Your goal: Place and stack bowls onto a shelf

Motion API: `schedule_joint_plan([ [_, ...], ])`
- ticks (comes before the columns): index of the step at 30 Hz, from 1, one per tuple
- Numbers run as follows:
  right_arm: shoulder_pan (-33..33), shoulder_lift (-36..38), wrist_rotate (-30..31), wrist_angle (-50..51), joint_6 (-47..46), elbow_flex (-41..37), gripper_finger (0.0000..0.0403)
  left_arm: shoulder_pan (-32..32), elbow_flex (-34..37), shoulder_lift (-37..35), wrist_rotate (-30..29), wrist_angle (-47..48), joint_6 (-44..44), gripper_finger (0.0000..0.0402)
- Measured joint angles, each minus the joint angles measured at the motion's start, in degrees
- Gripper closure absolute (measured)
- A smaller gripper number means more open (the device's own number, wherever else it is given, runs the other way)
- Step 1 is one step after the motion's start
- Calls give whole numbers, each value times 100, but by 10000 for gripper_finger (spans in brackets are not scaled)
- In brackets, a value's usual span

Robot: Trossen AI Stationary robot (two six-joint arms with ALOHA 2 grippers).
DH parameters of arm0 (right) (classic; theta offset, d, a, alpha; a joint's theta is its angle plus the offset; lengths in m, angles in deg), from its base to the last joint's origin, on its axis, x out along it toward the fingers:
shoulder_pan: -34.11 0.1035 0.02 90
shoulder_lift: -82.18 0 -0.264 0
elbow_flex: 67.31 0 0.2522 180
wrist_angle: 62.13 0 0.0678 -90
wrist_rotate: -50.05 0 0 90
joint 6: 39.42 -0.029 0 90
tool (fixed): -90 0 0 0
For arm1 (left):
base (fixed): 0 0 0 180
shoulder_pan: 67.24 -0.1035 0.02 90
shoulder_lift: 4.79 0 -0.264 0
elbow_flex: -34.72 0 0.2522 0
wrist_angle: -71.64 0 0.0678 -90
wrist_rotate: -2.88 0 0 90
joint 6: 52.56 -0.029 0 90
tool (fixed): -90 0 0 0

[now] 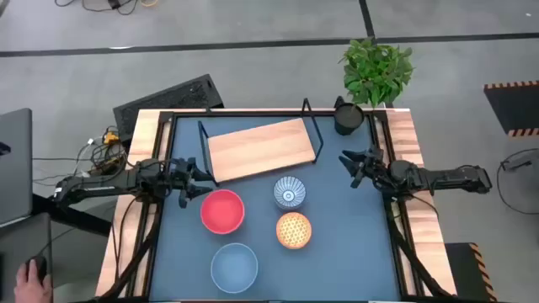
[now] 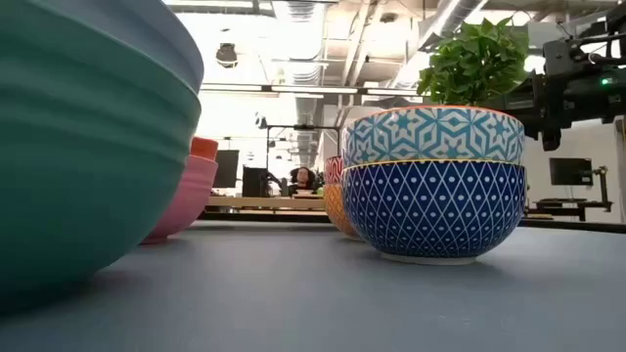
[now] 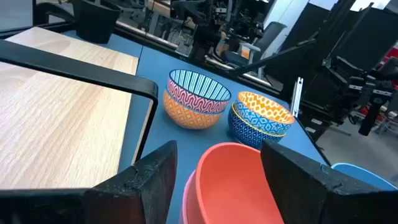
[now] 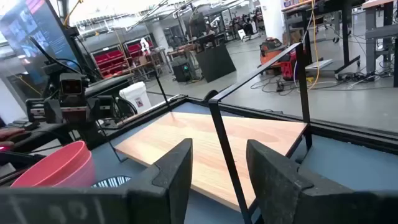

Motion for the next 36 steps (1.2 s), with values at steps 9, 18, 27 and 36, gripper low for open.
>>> schedule_joint_plan([
  [9, -1, -1, 2, 0, 0, 0, 226, 0, 0, 0, 7, -2, 15, 182],
  [18, 1, 1, 0, 0, 0, 0, 226, 0, 0, 0, 305, -56, 328, 182],
  [27, 1, -1, 2, 0, 0, 0, 226, 2, 0, 2, 518, -73, 1119, 182],
  [36, 1, 1, 2, 0, 0, 0, 226, 2, 0, 2, 411, -61, 1123, 182],
])
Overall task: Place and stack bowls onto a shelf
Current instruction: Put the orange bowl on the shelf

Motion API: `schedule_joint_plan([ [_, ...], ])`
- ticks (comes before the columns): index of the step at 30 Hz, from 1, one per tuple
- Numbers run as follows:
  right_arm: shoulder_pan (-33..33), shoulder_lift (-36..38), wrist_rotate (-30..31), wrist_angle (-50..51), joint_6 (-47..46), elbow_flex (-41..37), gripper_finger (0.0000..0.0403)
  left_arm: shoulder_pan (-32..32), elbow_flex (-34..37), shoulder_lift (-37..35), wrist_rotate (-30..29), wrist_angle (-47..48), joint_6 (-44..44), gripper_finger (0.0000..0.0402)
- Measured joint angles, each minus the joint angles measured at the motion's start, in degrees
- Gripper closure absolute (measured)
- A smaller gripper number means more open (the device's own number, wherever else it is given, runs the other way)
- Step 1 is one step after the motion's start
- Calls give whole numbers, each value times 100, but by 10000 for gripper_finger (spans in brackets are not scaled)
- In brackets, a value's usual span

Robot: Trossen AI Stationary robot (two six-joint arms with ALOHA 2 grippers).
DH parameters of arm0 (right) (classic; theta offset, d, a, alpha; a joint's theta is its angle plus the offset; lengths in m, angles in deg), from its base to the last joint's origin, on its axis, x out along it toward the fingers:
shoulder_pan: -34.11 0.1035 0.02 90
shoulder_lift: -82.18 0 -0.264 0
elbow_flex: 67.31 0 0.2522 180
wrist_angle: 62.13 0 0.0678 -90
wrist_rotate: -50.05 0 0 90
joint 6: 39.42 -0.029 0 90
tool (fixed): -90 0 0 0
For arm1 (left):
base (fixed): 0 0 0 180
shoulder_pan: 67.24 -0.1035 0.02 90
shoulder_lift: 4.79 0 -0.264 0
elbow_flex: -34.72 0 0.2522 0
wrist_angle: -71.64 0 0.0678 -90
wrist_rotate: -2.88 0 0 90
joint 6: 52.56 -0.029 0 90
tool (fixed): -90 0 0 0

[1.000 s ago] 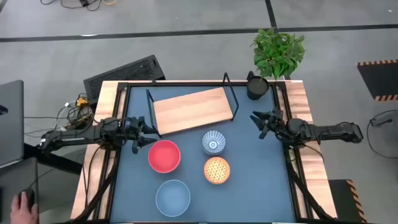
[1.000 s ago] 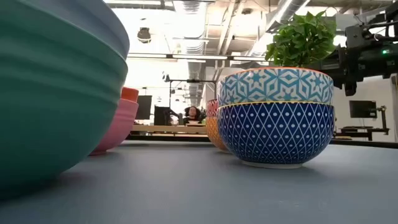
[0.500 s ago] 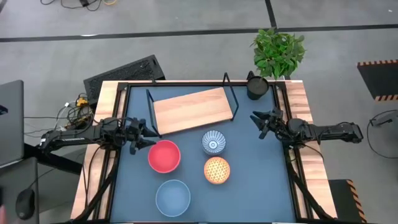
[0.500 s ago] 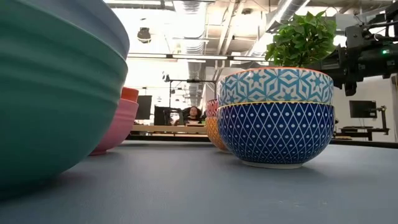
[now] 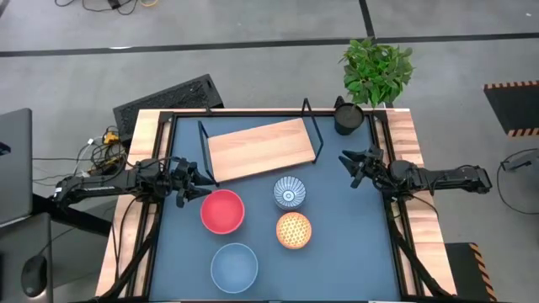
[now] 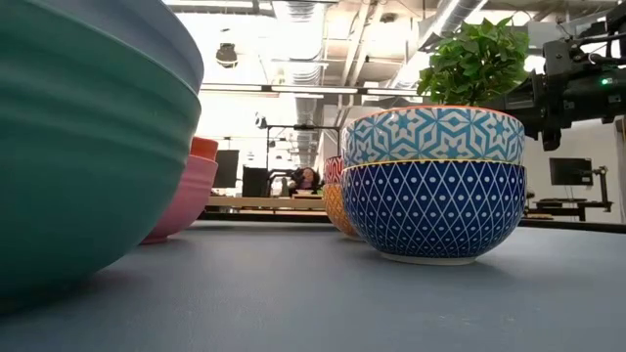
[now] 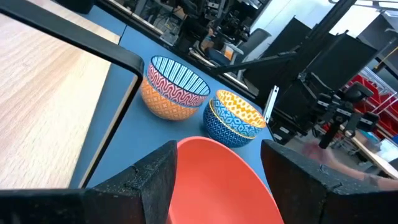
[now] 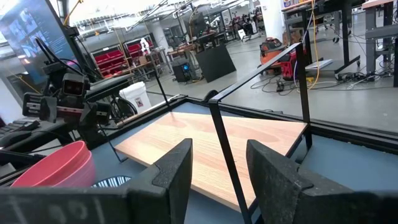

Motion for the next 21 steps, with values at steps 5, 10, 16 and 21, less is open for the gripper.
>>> schedule_joint_plan([
  [5, 0, -1, 0, -1, 0, 0, 226, 0, 0, 0, -2, 0, 0, 182],
  [10, -21, -2, 56, -294, -1, 13, 226, 0, 4, 0, -582, 11, -356, 182],
  [16, -39, 2, 157, -859, -4, 98, 226, -8, 4, 2, -1710, 63, -729, 182],
  [21, -39, -2, 360, -846, -1, 94, 226, 0, 4, 2, -1965, 35, -762, 182],
])
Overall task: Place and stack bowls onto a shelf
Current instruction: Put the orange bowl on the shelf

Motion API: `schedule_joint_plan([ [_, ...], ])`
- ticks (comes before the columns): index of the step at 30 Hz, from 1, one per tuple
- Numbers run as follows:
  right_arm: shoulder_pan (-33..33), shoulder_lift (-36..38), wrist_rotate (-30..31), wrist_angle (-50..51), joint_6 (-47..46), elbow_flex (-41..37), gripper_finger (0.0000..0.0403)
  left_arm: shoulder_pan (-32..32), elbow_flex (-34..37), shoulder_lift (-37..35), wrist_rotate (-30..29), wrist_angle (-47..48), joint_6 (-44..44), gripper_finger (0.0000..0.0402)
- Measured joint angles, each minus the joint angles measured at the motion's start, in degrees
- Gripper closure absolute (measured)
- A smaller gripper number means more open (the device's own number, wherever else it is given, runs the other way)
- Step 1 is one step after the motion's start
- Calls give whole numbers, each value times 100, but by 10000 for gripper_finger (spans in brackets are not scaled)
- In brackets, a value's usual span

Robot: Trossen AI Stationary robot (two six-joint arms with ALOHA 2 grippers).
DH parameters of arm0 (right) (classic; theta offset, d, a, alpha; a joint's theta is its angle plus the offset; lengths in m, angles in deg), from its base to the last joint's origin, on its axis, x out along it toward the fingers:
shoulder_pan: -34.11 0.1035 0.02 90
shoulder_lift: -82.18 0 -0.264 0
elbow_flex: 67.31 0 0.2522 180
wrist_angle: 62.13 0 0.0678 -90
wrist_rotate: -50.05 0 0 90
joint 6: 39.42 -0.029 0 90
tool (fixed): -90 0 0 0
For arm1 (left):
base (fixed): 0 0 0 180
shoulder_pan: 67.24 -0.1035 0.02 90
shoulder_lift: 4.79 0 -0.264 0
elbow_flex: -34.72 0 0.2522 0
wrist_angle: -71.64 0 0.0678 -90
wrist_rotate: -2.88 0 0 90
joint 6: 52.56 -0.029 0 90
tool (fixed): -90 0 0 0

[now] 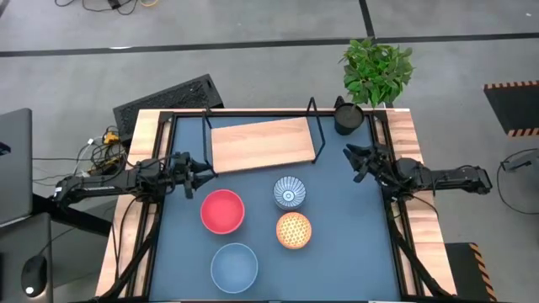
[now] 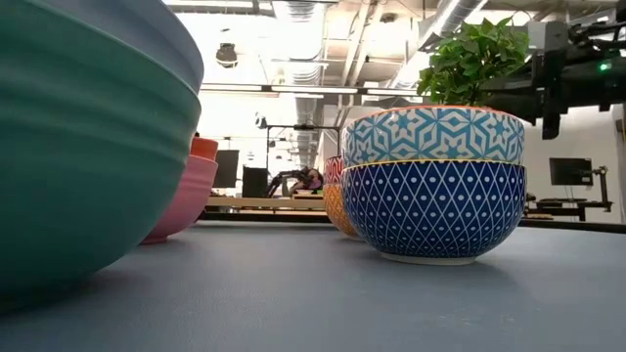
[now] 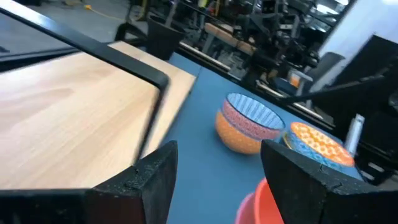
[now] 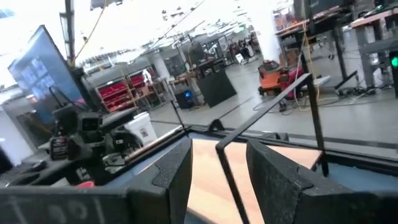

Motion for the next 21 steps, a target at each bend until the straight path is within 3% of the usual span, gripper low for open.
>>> schedule_joint_plan([
  [8, 0, 0, 261, 135, -293, 7, 226, -2, 0, 0, -65, 0, 190, 182],
  [14, -103, 0, 259, 61, 196, 15, 226, 0, 0, 0, -115, 8, 172, 182],
  [21, -254, 0, 257, 31, 80, 20, 226, -1, -2, 2, -960, -204, 469, 182],
])
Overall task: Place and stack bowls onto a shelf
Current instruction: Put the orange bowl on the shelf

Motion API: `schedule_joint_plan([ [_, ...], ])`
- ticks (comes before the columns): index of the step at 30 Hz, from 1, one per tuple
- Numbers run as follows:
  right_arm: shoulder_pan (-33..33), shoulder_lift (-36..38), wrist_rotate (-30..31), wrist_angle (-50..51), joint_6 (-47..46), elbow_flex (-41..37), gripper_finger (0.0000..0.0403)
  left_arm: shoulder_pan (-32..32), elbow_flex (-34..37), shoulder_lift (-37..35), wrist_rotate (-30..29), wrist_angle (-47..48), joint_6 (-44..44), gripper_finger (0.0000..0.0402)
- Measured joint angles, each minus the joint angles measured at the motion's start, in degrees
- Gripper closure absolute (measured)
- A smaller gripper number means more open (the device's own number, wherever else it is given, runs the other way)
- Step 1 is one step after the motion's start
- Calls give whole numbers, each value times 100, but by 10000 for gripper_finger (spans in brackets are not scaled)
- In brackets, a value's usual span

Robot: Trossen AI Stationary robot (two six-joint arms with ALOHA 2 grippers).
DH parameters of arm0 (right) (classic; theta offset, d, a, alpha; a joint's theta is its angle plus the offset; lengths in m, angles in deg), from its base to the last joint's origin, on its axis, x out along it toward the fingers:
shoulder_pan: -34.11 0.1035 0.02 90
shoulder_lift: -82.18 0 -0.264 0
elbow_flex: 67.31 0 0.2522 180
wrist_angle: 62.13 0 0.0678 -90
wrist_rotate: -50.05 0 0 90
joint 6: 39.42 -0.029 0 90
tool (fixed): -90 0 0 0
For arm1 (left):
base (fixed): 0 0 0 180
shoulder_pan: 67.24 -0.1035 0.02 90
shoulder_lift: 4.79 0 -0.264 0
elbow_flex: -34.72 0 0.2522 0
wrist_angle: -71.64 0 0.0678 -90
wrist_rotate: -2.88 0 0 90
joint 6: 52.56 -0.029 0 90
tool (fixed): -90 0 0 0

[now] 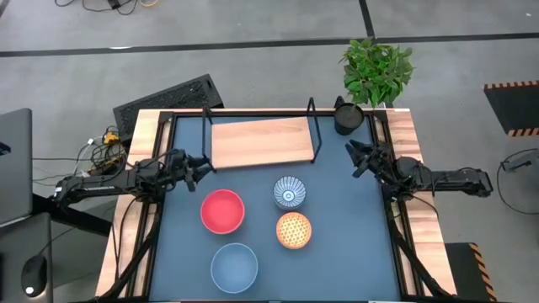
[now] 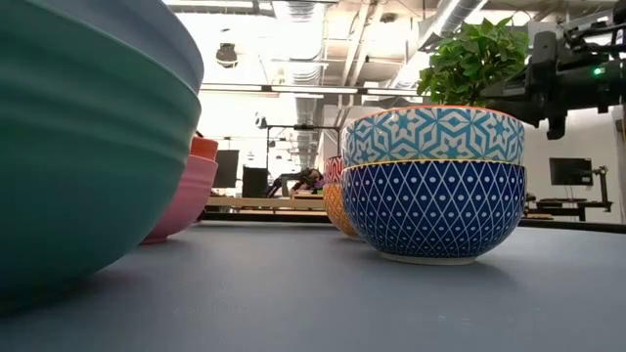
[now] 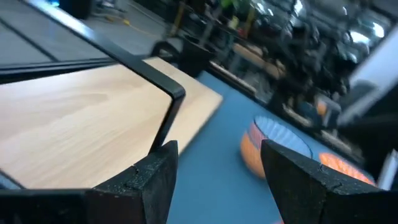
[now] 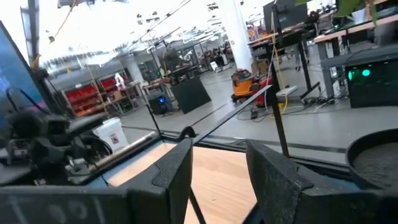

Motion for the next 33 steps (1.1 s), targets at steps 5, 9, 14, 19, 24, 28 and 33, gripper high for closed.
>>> schedule_joint_plan([
  [5, -9, -16, 288, 195, -1165, 7, 226, -6, 0, -2, -586, -223, 564, 182],
  [9, -11, -76, 424, 212, -1567, 7, 226, -3, 0, -2, -266, -244, 615, 182],
  [14, -2, -74, 362, 456, -1123, 7, 226, -3, 0, 0, 1390, 212, 523, 182],
  [19, 2, -76, -35, 286, -174, 7, 226, 8, -112, 75, 2141, 187, 335, 182],
  [24, 22, -79, -310, -359, 133, 154, 226, 19, -913, 118, 2091, 317, 553, 182],
  [28, 171, -202, -609, 199, 493, 787, 226, 117, -1801, 537, 2045, 931, 117, 182],
  [33, 405, -1142, -612, 1023, 528, 1767, 226, 244, -2914, 1732, 1769, 1852, -47, 182],
])
